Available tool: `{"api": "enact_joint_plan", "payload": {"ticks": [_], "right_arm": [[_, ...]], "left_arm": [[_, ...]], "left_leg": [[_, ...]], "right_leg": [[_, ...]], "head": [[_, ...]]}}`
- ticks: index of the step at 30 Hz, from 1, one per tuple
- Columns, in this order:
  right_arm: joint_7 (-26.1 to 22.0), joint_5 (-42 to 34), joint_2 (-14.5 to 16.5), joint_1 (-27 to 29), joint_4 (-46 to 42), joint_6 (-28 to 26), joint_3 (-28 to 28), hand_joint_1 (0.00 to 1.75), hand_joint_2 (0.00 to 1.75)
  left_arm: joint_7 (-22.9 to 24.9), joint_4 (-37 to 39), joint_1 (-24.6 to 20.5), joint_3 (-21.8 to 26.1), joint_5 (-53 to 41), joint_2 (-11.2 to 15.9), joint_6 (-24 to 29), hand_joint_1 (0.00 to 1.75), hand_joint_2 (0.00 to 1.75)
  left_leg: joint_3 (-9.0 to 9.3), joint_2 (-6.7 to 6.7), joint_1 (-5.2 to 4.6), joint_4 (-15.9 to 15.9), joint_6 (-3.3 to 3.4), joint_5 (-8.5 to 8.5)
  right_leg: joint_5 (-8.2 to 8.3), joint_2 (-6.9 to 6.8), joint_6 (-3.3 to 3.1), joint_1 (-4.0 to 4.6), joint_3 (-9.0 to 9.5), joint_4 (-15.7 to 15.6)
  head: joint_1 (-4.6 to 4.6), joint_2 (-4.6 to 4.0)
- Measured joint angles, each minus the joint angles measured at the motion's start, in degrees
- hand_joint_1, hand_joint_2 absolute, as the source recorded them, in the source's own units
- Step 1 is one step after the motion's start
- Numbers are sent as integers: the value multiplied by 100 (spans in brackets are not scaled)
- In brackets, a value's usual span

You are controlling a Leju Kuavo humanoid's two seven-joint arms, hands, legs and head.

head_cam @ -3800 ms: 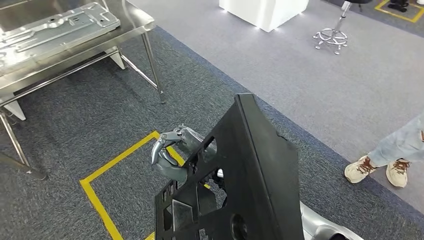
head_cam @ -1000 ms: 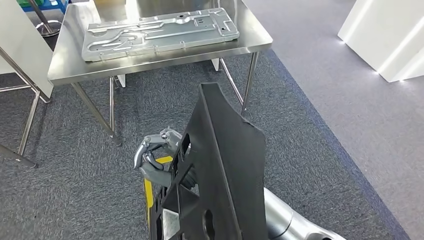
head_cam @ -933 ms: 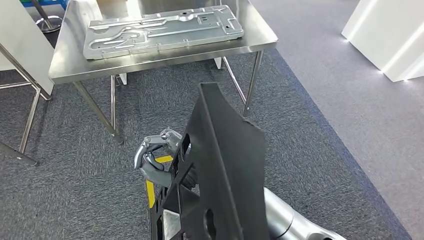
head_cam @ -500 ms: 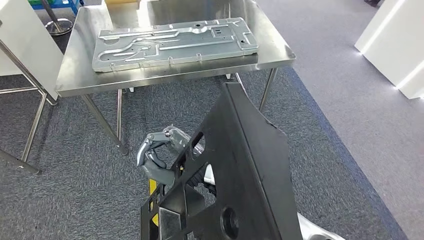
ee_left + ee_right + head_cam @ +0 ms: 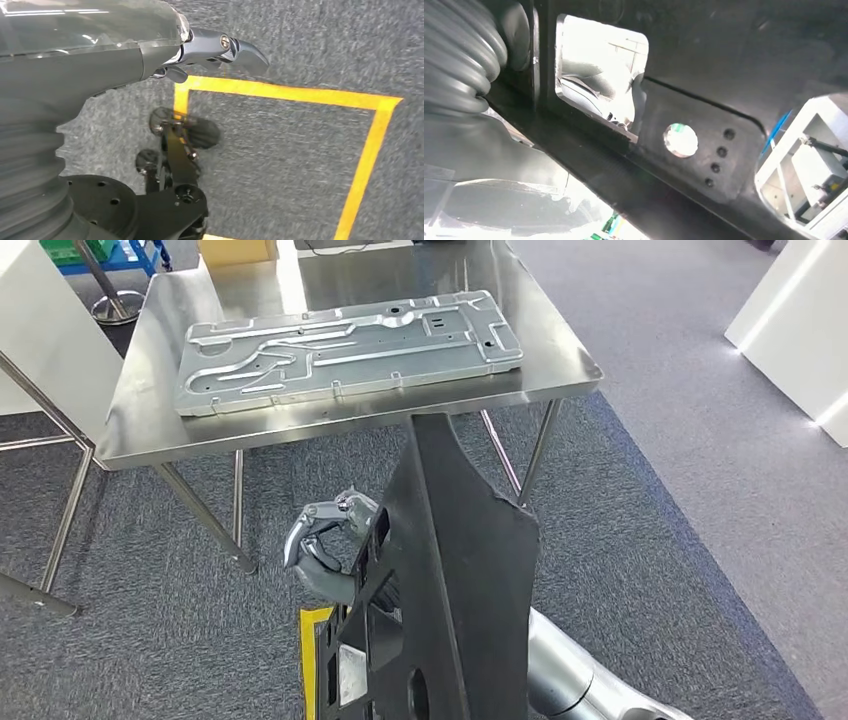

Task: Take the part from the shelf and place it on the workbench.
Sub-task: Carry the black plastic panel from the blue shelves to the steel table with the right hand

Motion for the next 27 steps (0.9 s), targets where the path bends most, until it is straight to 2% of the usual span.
{"api": "enact_joint_plan", "payload": {"ticks": [1,4,5,6,8,9,10,11,13,14,15,17,19,20,21,22,24,25,26,27], "right_arm": [[-1,1,0,1,5,-3,-2,171,175],[-6,2,4,-12,8,3,-10,171,175],[-8,-1,6,-23,7,7,-13,171,175],[-9,-6,7,-32,7,10,-15,171,175],[-11,-19,7,-38,14,22,-16,171,175],[-12,-26,7,-35,20,27,-16,171,175],[-12,-32,7,-34,26,31,-16,171,175],[-12,-39,7,-37,29,32,-16,171,175],[-12,-54,8,-53,31,35,-16,171,175],[-11,-60,9,-69,31,37,-16,171,175],[-10,-65,10,-87,32,39,-16,171,175],[-10,-73,11,-113,33,36,-16,171,175],[-14,-82,14,-122,25,25,-17,171,175],[-20,-86,17,-127,16,15,-18,171,175],[-30,-89,20,-132,5,5,-20,171,175],[-40,-90,22,-132,-5,-5,-21,171,175],[-55,-86,23,-105,-13,-26,-23,171,175],[-57,-80,22,-81,-14,-39,-23,171,175],[-57,-75,22,-59,-15,-54,-23,171,175],[-57,-70,23,-44,-18,-67,-23,171,175]], "left_arm": [[2,0,-1,-1,2,-2,0,0,175],[3,-1,-8,-5,9,-10,-1,0,175],[3,-1,-11,-5,19,-13,-1,0,175],[2,-1,-17,-5,32,-15,-1,0,175],[1,-1,-28,-4,62,-10,3,0,175],[-1,-1,-29,-4,69,-8,7,0,175],[-3,-1,-28,-4,73,-5,11,0,175],[-8,-1,-26,-4,75,-5,15,0,175],[-36,-1,-24,-4,73,-7,18,0,175],[-59,-1,-27,-4,68,-9,18,0,175],[-82,-1,-30,-4,62,-10,17,0,175],[-117,-1,-34,-6,40,-12,7,0,175],[-137,-2,-43,-12,9,-10,-11,0,175],[-143,-2,-50,-17,-8,-9,-17,0,175],[-148,-2,-57,-25,-21,-7,-20,0,175],[-151,-1,-58,-33,-27,-5,-20,0,175],[-152,-1,-47,-48,-40,-4,-20,0,175],[-152,-1,-35,-52,-49,-4,-20,0,175],[-152,-1,-22,-57,-57,-4,-20,0,175],[-152,-1,-13,-63,-64,-3,-19,0,175]], "left_leg": [[11,5,-14,-73,48,118],[61,-1,-13,-84,165,140],[90,0,-1,-106,193,136],[121,2,9,-126,220,124],[159,3,-2,-130,260,77],[178,1,-6,-129,268,51],[203,-3,-9,-127,269,23],[240,-9,-10,-125,264,-9],[341,-22,-11,-126,242,-85],[382,-26,-21,-124,218,-128],[411,-29,-29,-130,188,-167],[448,-28,-41,-161,114,-232],[513,-16,-37,-175,50,-288],[504,-11,-35,-84,28,-338],[419,-8,-33,130,11,-429],[243,-7,-25,469,1,-550],[-242,-8,-25,1228,-13,-766],[-426,-8,-25,1434,-14,-744],[-511,-8,-26,1421,-5,-598],[-490,-8,-30,1190,15,-346]], "right_leg": [[-46,-1,38,3,12,22],[-153,-16,140,-1,19,84],[-231,-25,167,-4,-37,212],[-354,-34,191,-8,-164,462],[-630,-44,220,-26,-600,1202],[-695,-45,230,-38,-820,1520],[-648,-46,235,-49,-959,1659],[-492,-49,232,-56,-989,1586],[18,-65,197,-59,-749,890],[185,-74,170,-45,-589,515],[272,-81,143,-30,-471,244],[216,-74,89,2,-383,77],[173,-53,35,-19,-312,34],[150,-50,1,-33,-254,7],[124,-53,-30,-46,-189,-18],[89,-60,-58,-43,-130,-30],[2,-66,-94,-21,-35,-28],[-47,-62,-103,-8,19,-26],[-100,-54,-108,5,82,-25],[-156,-44,-108,17,159,-25]], "head": [[0,0],[1,0],[6,0],[10,1],[16,1],[16,1],[16,1],[16,0],[17,0],[17,1],[15,1],[14,1],[16,1],[13,1],[11,1],[9,1],[6,1],[6,1],[7,0],[6,0]]}}
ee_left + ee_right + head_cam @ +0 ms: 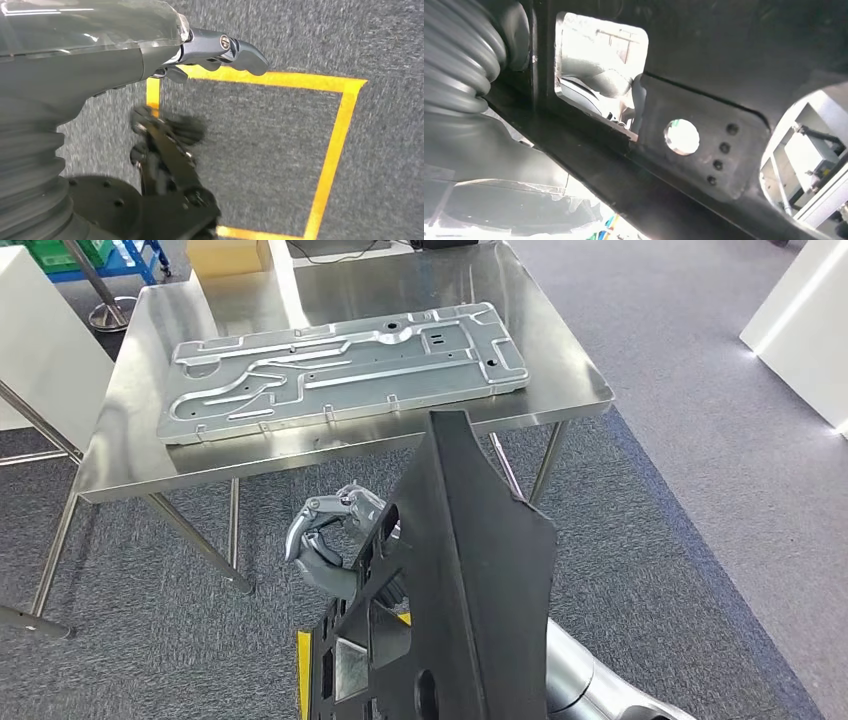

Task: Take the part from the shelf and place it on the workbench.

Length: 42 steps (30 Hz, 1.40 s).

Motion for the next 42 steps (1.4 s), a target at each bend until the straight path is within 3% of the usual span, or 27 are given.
{"api": "enact_joint_plan", "payload": {"ticks": [2,3,6,8,10,12,14,15,16,17,19,20,22,23,25,27,29,30,31,33,35,39,40,42], "right_arm": [[-1,4,-1,12,-12,-15,-4,171,175],[-1,5,-2,18,-22,-17,-10,171,175],[-4,27,-7,42,-48,-16,-36,171,175],[-18,69,-13,42,-51,-20,-44,171,175],[-48,115,-24,35,-42,-26,-49,171,175],[-90,131,-43,50,-12,-27,-50,171,175],[-121,129,-56,71,31,-25,-49,171,175],[-126,127,-57,73,47,-23,-48,171,175],[-124,123,-57,73,57,-21,-48,171,175],[-116,117,-57,72,66,-18,-47,171,175],[-96,108,-54,71,80,-10,-42,171,175],[-88,105,-52,72,87,-7,-39,171,175],[-84,105,-44,69,92,-1,-37,171,175],[-85,105,-41,66,92,0,-37,171,175],[-89,104,-33,63,93,3,-37,171,175],[-89,104,-31,70,100,3,-37,171,175],[-88,105,-32,81,108,2,-37,171,175],[-88,105,-33,84,109,2,-37,171,175],[-87,105,-33,85,110,2,-37,171,175],[-87,105,-36,92,113,0,-37,171,175],[-86,110,-43,116,114,-9,-40,171,175],[-87,169,-73,189,64,-68,-96,171,175],[-92,191,-86,202,48,-88,-123,171,175],[-101,220,-124,256,30,-119,-175,171,175]], "left_arm": [[2,3,9,-20,-7,12,1,0,175],[4,5,5,-31,-13,21,1,0,175],[20,10,-15,-64,-43,39,-4,0,175],[41,9,-10,-87,-51,41,-15,0,175],[67,9,-4,-108,-49,37,-24,0,175],[105,9,1,-124,-44,32,-16,0,175],[157,9,18,-132,-30,19,-5,0,175],[190,9,26,-139,-25,8,2,0,175],[222,9,30,-151,-22,-5,13,0,175],[253,11,32,-165,-22,-15,27,0,175],[309,15,27,-192,-21,-23,64,0,175],[329,17,24,-203,-20,-25,79,0,175],[360,17,17,-224,-25,-30,97,0,175],[367,17,15,-232,-33,-33,99,0,175],[374,17,5,-245,-49,-36,101,0,175],[376,17,3,-258,-56,-38,103,0,175],[379,17,15,-267,-60,-43,104,0,175],[381,17,24,-271,-60,-45,104,0,175],[382,17,30,-273,-62,-47,103,0,175],[380,20,42,-280,-66,-47,102,0,175],[366,25,45,-299,-75,-51,102,0,175],[319,26,39,-370,-125,-98,84,0,175],[303,26,31,-387,-131,-105,74,0,175],[272,26,23,-407,-133,-109,52,0,175]], "left_leg": [[242,1,-34,-752,71,504],[367,3,-60,-1047,110,612],[555,2,-114,-1335,209,528],[689,0,-91,-1415,263,476],[830,3,-67,-1461,294,407],[935,0,-54,-1467,303,312],[1074,-13,-31,-1466,279,194],[1160,-20,-14,-1466,257,127],[1253,-25,4,-1466,228,55],[1336,-28,16,-1464,194,-17],[1450,-34,17,-1480,109,-163],[1499,-31,11,-1478,62,-199],[1548,-19,17,-1423,-18,-196],[1517,-15,25,-1286,-44,-162],[1212,-11,35,-736,-66,-220],[723,-10,32,-33,-70,-529],[373,-10,26,237,-49,-809],[319,-10,21,110,-20,-774],[340,-10,4,-178,26,-582],[459,-12,-54,-871,155,35],[547,-29,-117,-1227,254,346],[784,-24,-110,-1388,327,400],[834,-20,-98,-1410,337,402],[867,-17,-90,-1420,356,365]], "right_leg": [[-123,12,21,21,150,-3],[-178,17,46,23,202,-7],[-231,19,142,2,289,12],[-186,8,197,-8,234,247],[-237,1,254,-31,-120,806],[-477,-4,313,-71,-648,1436],[-628,-15,366,-118,-997,1605],[-540,-24,390,-139,-1040,1439],[-306,-37,409,-158,-1004,1124],[38,-57,417,-174,-940,742],[524,-95,370,-167,-828,228],[617,-95,324,-161,-810,132],[576,-63,220,-152,-745,118],[552,-50,169,-156,-698,106],[472,-45,86,-142,-584,100],[371,-43,30,-104,-485,100],[262,-27,-2,-57,-361,100],[205,-16,-10,-32,-284,100],[146,-7,-13,-8,-199,100],[36,2,-1,29,-57,98],[-37,20,54,34,23,113],[-114,20,182,20,42,342],[-223,14,215,11,-64,548],[-515,4,283,-28,-463,1169]], "head": [[3,0],[3,0],[9,0],[19,0],[37,0],[48,0],[50,0],[50,0],[51,0],[54,0],[60,0],[62,0],[60,0],[61,0],[59,0],[57,0],[57,0],[57,0],[58,0],[63,0],[66,0],[74,0],[81,0],[91,0]]}}
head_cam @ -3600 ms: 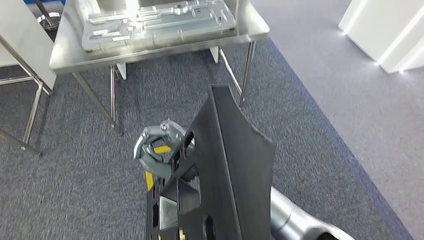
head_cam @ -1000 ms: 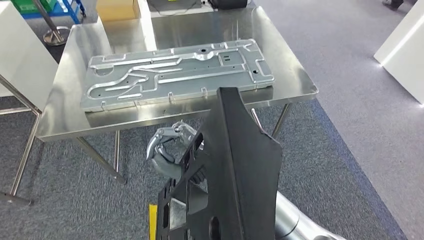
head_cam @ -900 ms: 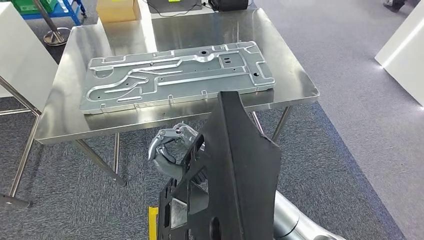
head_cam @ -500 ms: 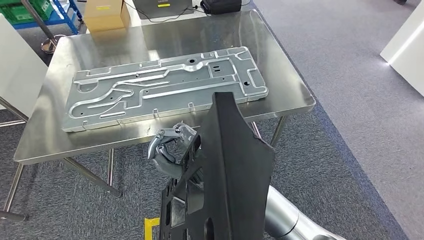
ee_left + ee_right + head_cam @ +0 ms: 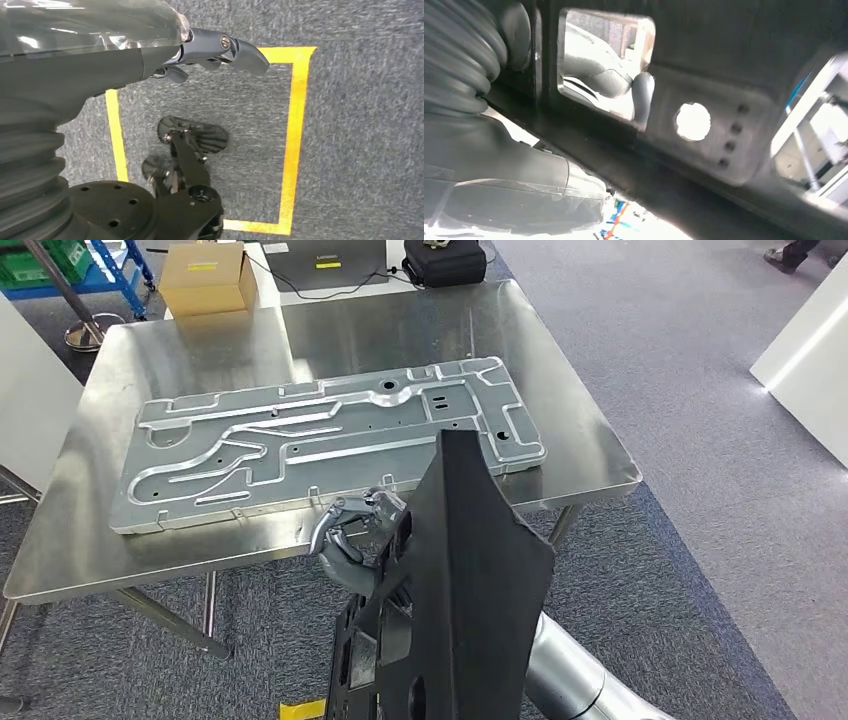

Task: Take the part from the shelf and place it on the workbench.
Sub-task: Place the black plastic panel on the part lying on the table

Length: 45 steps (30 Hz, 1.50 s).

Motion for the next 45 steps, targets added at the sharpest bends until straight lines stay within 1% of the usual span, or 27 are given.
{"api": "enact_joint_plan", "payload": {"ticks": [1,2,3,5,6,8,10,12,14,16,17,18,19,21,22,25,27,29,31,32,33,34,36,38,40,43,45], "right_arm": [[-3,10,-22,41,-3,-7,-20,171,175],[-5,25,-43,82,-4,-9,-37,171,175],[-9,65,-61,114,-7,-15,-52,171,175],[-17,219,-87,141,-20,-44,-76,171,175],[-19,314,-100,145,-27,-65,-85,171,175],[-9,457,-126,158,-38,-92,-102,171,175],[18,539,-137,164,-62,-89,-110,171,175],[61,585,-130,134,-109,-78,-111,171,175],[93,610,-121,75,-141,-69,-111,171,175],[100,676,-119,39,-143,-86,-109,171,175],[92,742,-119,35,-143,-114,-106,171,175],[80,819,-118,30,-144,-153,-101,171,175],[67,890,-116,21,-148,-192,-96,171,175],[44,1050,-113,-23,-168,-291,-92,171,175],[35,1143,-113,-54,-183,-348,-92,171,175],[15,1360,-112,-131,-226,-474,-89,171,175],[-5,1406,-108,-178,-258,-501,-91,171,175],[-69,1445,-104,-278,-289,-518,-96,171,175],[-112,1491,-92,-468,-281,-551,-121,171,175],[-89,1524,-72,-614,-252,-591,-154,171,175],[-31,1567,-35,-809,-195,-646,-208,171,175],[43,1611,17,-1045,-111,-709,-287,171,175],[182,1683,128,-1556,89,-817,-476,171,175],[268,1730,208,-1995,298,-889,-665,171,175],[305,1790,257,-2274,480,-969,-822,171,175],[359,1993,292,-2572,726,-1293,-1021,171,175],[383,2127,301,-2868,1013,-1554,-1231,171,175]], "left_arm": [[-12,0,3,-5,5,-1,-11,0,175],[-20,0,12,-6,15,-4,-26,0,175],[-27,0,22,-6,27,-8,-42,0,175],[-42,0,22,-8,51,-21,-68,0,175],[-54,0,7,-9,60,-26,-75,0,175],[-78,0,-34,-12,73,-33,-79,0,175],[-103,0,-42,-13,87,-39,-79,0,175],[-123,0,-27,-13,112,-45,-88,0,175],[-141,0,-35,-13,141,-51,-116,0,175],[-163,0,-44,-14,166,-53,-146,0,175],[-177,0,-38,-14,176,-53,-157,0,175],[-187,0,-29,-14,182,-53,-166,0,175],[-196,0,-19,-15,185,-53,-170,0,175],[-205,1,-7,-15,187,-50,-177,0,175],[-209,1,-6,-17,187,-48,-182,0,175],[-217,2,3,-32,187,-44,-197,0,175],[-216,2,11,-48,188,-46,-202,0,175],[-201,2,-11,-54,210,-46,-198,0,175],[-174,2,-44,-54,252,-36,-184,0,175],[-163,2,-53,-54,272,-28,-179,0,175],[-159,2,-58,-54,284,-21,-178,0,175],[-162,2,-63,-55,293,-16,-181,0,175],[-177,2,-74,-57,297,-15,-192,0,175],[-191,2,-92,-62,301,-11,-217,0,175],[-194,2,-91,-71,304,2,-244,0,175],[-175,2,-77,-100,292,37,-256,0,175],[-153,2,-81,-120,289,64,-256,0,175]], "left_leg": [[13,-2,3,1,1,-28],[35,-6,7,2,-6,-59],[68,-30,14,5,-20,-94],[151,-93,35,14,-68,-174],[183,-138,43,25,-98,-211],[190,-214,56,57,-165,-272],[191,-281,57,98,-238,-295],[159,-225,57,225,-286,-363],[-109,-101,67,707,-311,-584],[-545,-42,74,1403,-337,-834],[-704,-30,76,1608,-345,-863],[-764,-16,75,1615,-347,-783],[-718,-3,75,1415,-338,-598],[-455,37,65,692,-306,-142],[-353,58,44,389,-282,-44],[-280,81,-13,148,-195,-9],[-237,69,16,111,-142,33],[-196,57,47,64,-87,41],[-189,35,41,70,-49,23],[-187,23,39,82,-44,10],[-183,10,37,97,-44,-7],[-174,-2,37,115,-49,-26],[-149,-30,37,143,-69,-66],[-149,-73,22,164,-106,-93],[-158,-103,14,158,-157,-97],[-175,-85,16,210,-244,-163],[-394,-46,32,680,-298,-416]], "right_leg": [[-99,-2,31,-25,-216,274],[-102,-5,55,-49,-366,404],[21,-7,75,-72,-424,342],[546,37,100,-112,-287,-285],[716,99,100,-117,-189,-615],[818,200,35,-105,-76,-970],[776,160,-76,-87,-33,-1000],[780,67,-156,-96,44,-1041],[755,-31,-216,-95,106,-1071],[709,-132,-253,-69,130,-1073],[685,-178,-259,-56,148,-1072],[657,-219,-260,-46,177,-1071],[627,-247,-256,-39,218,-1071],[565,-296,-229,-32,307,-1072],[544,-312,-207,-29,325,-1070],[508,-350,-124,-22,326,-1068],[440,-302,-56,-26,324,-1016],[222,-185,-6,-38,132,-626],[-61,-115,17,-48,-296,120],[-113,-109,24,-51,-493,417],[-54,-107,24,-52,-610,534],[113,-106,16,-52,-614,427],[577,-84,-25,-49,-368,-262],[810,-52,-67,-33,-133,-843],[809,-41,-93,-12,-80,-985],[827,-61,-168,-47,-38,-1057],[834,-85,-213,-73,2,-1099]], "head": [[0,0],[0,0],[1,0],[1,0],[1,0],[8,0],[15,0],[14,0],[11,0],[10,0],[10,0],[9,0],[9,0],[11,-1],[9,-1],[8,0],[12,-1],[14,-1],[15,0],[15,0],[15,0],[15,0],[16,0],[14,-1],[12,0],[10,0],[7,0]]}}
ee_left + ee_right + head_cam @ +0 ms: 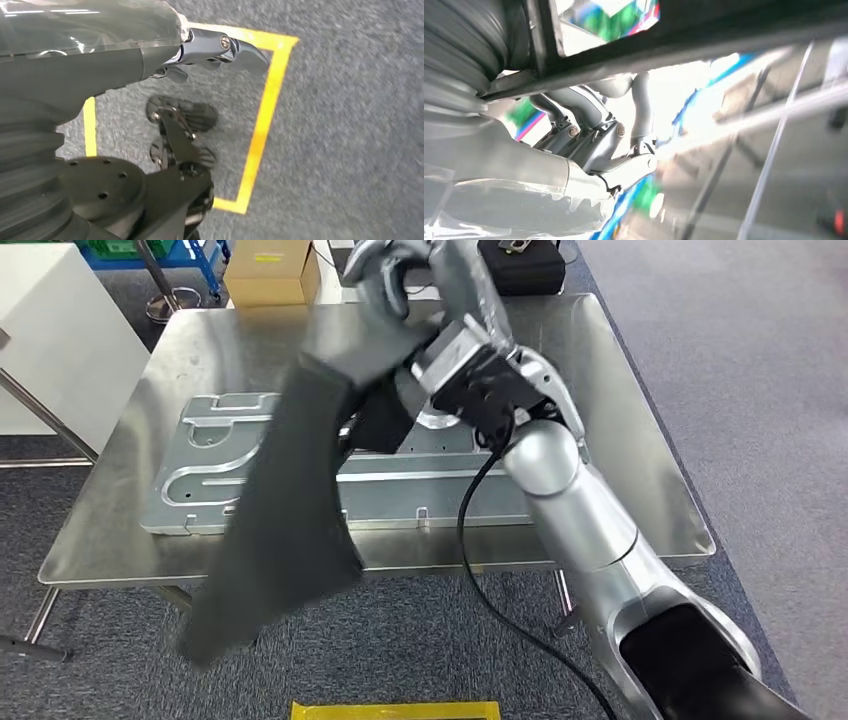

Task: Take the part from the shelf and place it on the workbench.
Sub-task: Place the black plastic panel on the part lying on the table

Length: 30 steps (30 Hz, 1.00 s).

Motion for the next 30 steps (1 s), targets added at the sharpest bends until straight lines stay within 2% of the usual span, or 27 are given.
{"api": "enact_joint_plan", "payload": {"ticks": [2,3,4,5,7,8,10,12,14,15,17,18,19,20,22,23,24,26,28,30], "right_arm": [[-13,73,-1,-286,365,-116,-248,171,175],[-19,101,-1,-375,515,-135,-344,171,175],[-24,136,-1,-432,638,-160,-411,171,175],[-21,187,-1,-479,743,-199,-457,171,175],[-12,306,0,-595,977,-321,-540,171,175],[-10,367,0,-668,1116,-395,-593,171,175],[-31,495,0,-815,1445,-551,-708,171,175],[-61,692,-1,-919,1819,-722,-808,171,175],[-78,942,-2,-1006,2208,-919,-894,171,175],[-88,1073,-7,-1057,2420,-1026,-932,171,175],[-128,1284,-23,-1141,2880,-1210,-1000,171,175],[-150,1366,-34,-1161,3095,-1271,-1028,171,175],[-140,1458,-46,-1172,3278,-1315,-1048,171,175],[-86,1591,-62,-1186,3431,-1355,-1059,171,175],[167,2112,-103,-1281,3746,-1458,-1028,171,175],[326,2460,-127,-1359,3917,-1508,-980,171,175],[483,2845,-147,-1438,4105,-1540,-894,171,175],[734,3555,-189,-1539,4449,-1490,-659,171,175],[928,4118,-235,-1569,4743,-1296,-392,171,175],[1060,4463,-256,-1618,5001,-1103,-115,171,175]], "left_arm": [[19,0,0,-17,4,17,1,0,175],[26,0,8,-23,9,21,2,0,175],[30,0,17,-28,15,26,4,0,175],[32,0,24,-29,23,36,8,0,175],[30,0,30,-31,50,61,14,0,175],[23,0,29,-32,66,72,16,0,175],[-3,0,27,-32,101,85,17,0,175],[-40,0,25,-32,138,92,17,0,175],[-60,0,28,-32,181,97,17,0,175],[-59,0,28,-32,197,101,17,0,175],[-57,0,26,-32,229,111,17,0,175],[-55,0,27,-32,243,117,17,0,175],[-54,0,30,-32,255,121,17,0,175],[-52,0,33,-33,262,124,17,0,175],[-52,0,37,-35,280,123,17,0,175],[-55,0,34,-38,289,123,14,0,175],[-62,0,32,-43,296,125,10,0,175],[-78,0,29,-55,306,130,4,0,175],[-100,0,32,-66,330,142,3,0,175],[-124,0,31,-71,365,163,-8,0,175]], "left_leg": [[-391,21,23,762,-47,-294],[-538,29,35,1016,-65,-336],[-592,36,48,1064,-80,-262],[-540,43,62,882,-89,-80],[-245,65,84,151,-90,359],[-104,72,80,-184,-74,480],[11,72,59,-465,-17,506],[21,56,61,-505,57,506],[43,48,74,-533,127,514],[52,47,76,-543,158,515],[57,45,66,-541,199,504],[64,40,62,-540,209,498],[72,32,59,-538,215,491],[83,21,55,-535,216,483],[105,0,41,-531,201,461],[106,-6,22,-522,185,448],[101,-7,12,-519,166,440],[99,-6,5,-523,118,431],[96,-2,15,-502,62,389],[-39,16,24,-181,8,176]], "right_leg": [[-13,-10,-20,0,13,2],[-21,-10,-22,-1,22,4],[-34,-7,-20,-4,35,8],[-51,-1,-10,-9,53,14],[-96,7,33,-12,87,36],[-115,9,60,-3,89,54],[-125,4,118,19,74,64],[-136,-6,179,21,69,62],[-272,-6,232,5,-8,253],[-412,0,253,-3,-134,516],[-719,7,275,-8,-518,1259],[-785,8,280,-11,-683,1548],[-748,9,278,-13,-766,1656],[-604,9,264,-13,-743,1542],[-176,11,197,2,-458,828],[-27,10,162,18,-305,462],[53,10,136,35,-201,216],[53,11,111,67,-138,72],[63,4,72,47,-102,21],[77,-8,21,9,-65,-33]], "head": [[-1,0],[-1,0],[-1,0],[-1,0],[-1,0],[1,0],[3,0],[4,0],[8,0],[8,0],[7,0],[8,0],[8,0],[9,0],[9,0],[8,0],[6,0],[4,0],[5,0],[2,0]]}}
